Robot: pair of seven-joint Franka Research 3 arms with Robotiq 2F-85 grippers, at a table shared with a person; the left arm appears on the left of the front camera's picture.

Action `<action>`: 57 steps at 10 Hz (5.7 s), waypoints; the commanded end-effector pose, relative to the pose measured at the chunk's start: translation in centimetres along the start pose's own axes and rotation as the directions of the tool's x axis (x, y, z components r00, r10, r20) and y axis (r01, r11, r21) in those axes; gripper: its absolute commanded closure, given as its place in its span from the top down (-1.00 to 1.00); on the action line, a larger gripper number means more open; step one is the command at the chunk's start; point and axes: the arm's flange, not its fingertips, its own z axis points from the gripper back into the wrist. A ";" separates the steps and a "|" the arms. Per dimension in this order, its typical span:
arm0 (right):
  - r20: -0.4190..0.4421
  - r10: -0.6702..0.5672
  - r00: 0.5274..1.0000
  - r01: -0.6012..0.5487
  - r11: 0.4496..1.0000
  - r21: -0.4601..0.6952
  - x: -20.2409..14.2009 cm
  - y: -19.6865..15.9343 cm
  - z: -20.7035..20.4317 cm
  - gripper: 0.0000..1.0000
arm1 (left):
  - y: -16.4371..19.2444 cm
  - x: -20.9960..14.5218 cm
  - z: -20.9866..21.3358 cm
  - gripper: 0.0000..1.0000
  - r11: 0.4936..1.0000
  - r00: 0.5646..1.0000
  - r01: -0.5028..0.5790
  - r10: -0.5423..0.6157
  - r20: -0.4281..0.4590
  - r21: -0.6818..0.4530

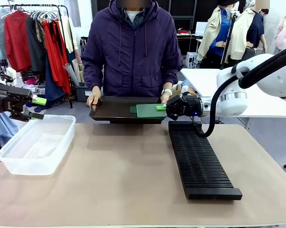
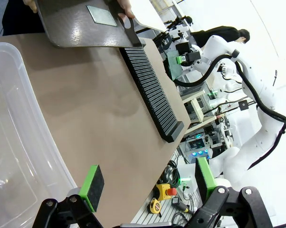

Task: Sort PCBs into racks and boxes based on the side picked up.
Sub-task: If the short side of the Blank PCB is picked up, insert it into the PCB Rack ; if the long side is picked up, place it in the Organizing box.

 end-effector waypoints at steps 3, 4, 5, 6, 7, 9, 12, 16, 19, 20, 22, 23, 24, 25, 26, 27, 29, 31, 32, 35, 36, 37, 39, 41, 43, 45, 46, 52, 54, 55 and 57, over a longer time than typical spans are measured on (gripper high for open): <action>0.021 0.063 0.998 -0.064 0.996 0.058 0.2 -1.7 3.1 -1.00 | -0.1 0.0 0.1 1.00 1.000 1.000 0.000 0.000 0.002 0.002; 0.037 0.106 0.994 -0.108 0.992 0.069 -0.1 -1.8 4.6 -1.00 | -0.1 0.0 0.1 1.00 1.000 1.000 0.000 0.000 0.002 0.002; 0.054 0.152 0.987 -0.156 0.984 0.089 -0.4 -1.9 5.9 -1.00 | -0.1 0.0 0.1 1.00 1.000 1.000 0.000 0.000 0.002 0.002; 0.083 0.205 0.975 -0.212 0.973 0.094 -0.7 -2.0 7.3 -1.00 | -0.1 0.0 0.1 1.00 1.000 1.000 0.000 0.000 0.002 0.002; 0.116 0.252 0.961 -0.264 0.960 0.098 -0.8 -2.5 8.8 -1.00 | -0.1 0.0 0.1 1.00 1.000 1.000 0.000 0.000 0.002 0.002; 0.145 0.360 0.922 -0.371 0.927 0.056 -1.0 -3.9 10.7 -1.00 | -0.1 0.0 0.1 1.00 1.000 1.000 0.000 0.000 0.002 0.002; 0.130 0.465 0.876 -0.464 0.885 -0.038 -1.4 -5.4 13.0 -1.00 | -0.1 0.0 0.1 1.00 1.000 1.000 0.000 0.000 0.002 0.002; 0.108 0.631 0.768 -0.617 0.775 -0.138 -1.7 -4.6 14.7 -1.00 | -0.1 0.0 0.1 1.00 1.000 1.000 0.000 0.000 0.002 0.002; 0.074 0.700 0.711 -0.677 0.708 -0.201 -2.4 -4.1 15.5 -1.00 | -0.1 0.0 0.1 1.00 1.000 1.000 0.000 0.000 0.002 0.002; 0.064 0.722 0.688 -0.696 0.683 -0.221 -2.7 -4.1 15.6 -1.00 | -0.1 0.0 0.1 1.00 1.000 1.000 0.000 0.000 0.002 0.002; 0.073 0.786 0.614 -0.752 0.610 -0.250 -3.0 -4.7 16.1 -1.00 | -0.1 0.0 0.1 1.00 1.000 1.000 0.000 0.000 0.002 0.002; 0.074 0.809 0.583 -0.768 0.579 -0.273 -3.1 -5.2 16.2 -1.00 | -0.1 0.0 0.1 1.00 1.000 1.000 0.000 0.000 0.002 0.002; 0.063 0.835 0.547 -0.788 0.539 -0.298 -3.3 -5.7 16.2 -1.00 | -0.1 0.0 0.1 1.00 1.000 1.000 0.000 0.000 0.002 0.002; 0.064 0.858 0.510 -0.805 0.502 -0.317 -3.4 -6.1 16.3 -1.00 | -0.1 0.0 0.1 1.00 1.000 1.000 0.000 0.000 0.002 0.002; 0.077 0.859 0.506 -0.806 0.502 -0.314 -3.5 -6.5 16.4 -1.00 | -0.1 0.0 0.1 1.00 1.000 1.000 0.000 0.000 0.002 0.002; 0.070 0.843 0.534 -0.788 0.526 -0.320 -3.6 -6.9 16.4 -1.00 | -0.1 0.0 0.1 1.00 1.000 1.000 0.000 0.000 0.002 0.002; 0.058 0.837 0.544 -0.792 0.535 -0.296 -3.3 -6.8 16.8 -1.00 | -0.1 0.0 0.1 1.00 1.000 1.000 0.000 0.000 0.002 0.002; 0.058 0.837 0.544 -0.792 0.535 -0.296 -3.3 -6.8 16.8 -1.00 | -0.1 0.0 0.1 1.00 1.000 1.000 0.000 0.000 0.002 0.002; 0.058 0.837 0.544 -0.792 0.535 -0.296 -3.3 -6.8 16.8 -1.00 | -0.1 0.0 0.1 1.00 1.000 1.000 0.000 0.000 0.002 0.002; 0.058 0.837 0.544 -0.792 0.535 -0.296 -3.3 -6.8 16.8 -1.00 | -0.1 0.0 0.1 1.00 1.000 1.000 0.000 0.000 0.002 0.002; 0.058 0.837 0.544 -0.792 0.535 -0.296 -3.3 -6.8 16.8 -1.00 | -0.1 0.0 0.1 1.00 1.000 1.000 0.000 0.000 0.002 0.002; 0.056 0.830 0.555 -0.784 0.544 -0.301 -3.6 -7.3 16.8 -1.00 | -0.1 0.0 0.1 1.00 1.000 1.000 0.000 0.000 0.002 0.002; 0.047 0.839 0.542 -0.793 0.529 -0.301 -2.7 -8.0 17.1 -1.00 | -0.1 0.0 0.1 1.00 1.000 1.000 0.000 0.000 0.002 0.002; 0.045 0.847 0.529 -0.810 0.520 -0.269 -2.0 -8.9 17.9 -1.00 | -0.1 0.0 0.1 1.00 1.000 1.000 0.000 0.000 0.002 0.002; 0.003 0.861 0.509 -0.835 0.494 -0.244 -1.6 -9.4 18.1 -1.00 | -0.1 0.0 0.1 1.00 1.000 1.000 0.000 0.000 0.002 0.002; -0.042 0.876 0.481 -0.857 0.459 -0.233 -1.2 -9.8 18.3 -1.00 | -0.1 0.0 0.1 1.00 1.000 1.000 0.000 0.000 0.002 0.002; -0.052 0.876 0.480 -0.861 0.459 -0.219 -0.9 -10.0 18.6 -1.00 | -0.1 0.0 0.1 1.00 1.000 1.000 0.000 0.000 0.002 0.002; -0.059 0.868 0.492 -0.863 0.478 -0.163 0.5 -11.8 19.3 -1.00 | -0.1 0.0 0.1 1.00 1.000 1.000 0.000 0.000 0.002 0.002; -0.058 0.868 0.493 -0.864 0.481 -0.149 0.9 -12.3 19.3 -1.00 | -0.1 0.0 0.1 1.00 1.000 1.000 0.000 0.000 0.002 0.002; -0.060 0.869 0.491 -0.865 0.479 -0.146 1.0 -12.5 19.2 -1.00 | -0.1 0.0 0.1 1.00 1.000 1.000 0.000 0.000 0.002 0.002; -0.066 0.870 0.488 -0.868 0.476 -0.144 1.2 -12.5 19.2 -1.00 | -0.1 0.0 0.1 1.00 1.000 1.000 0.000 0.000 0.002 0.002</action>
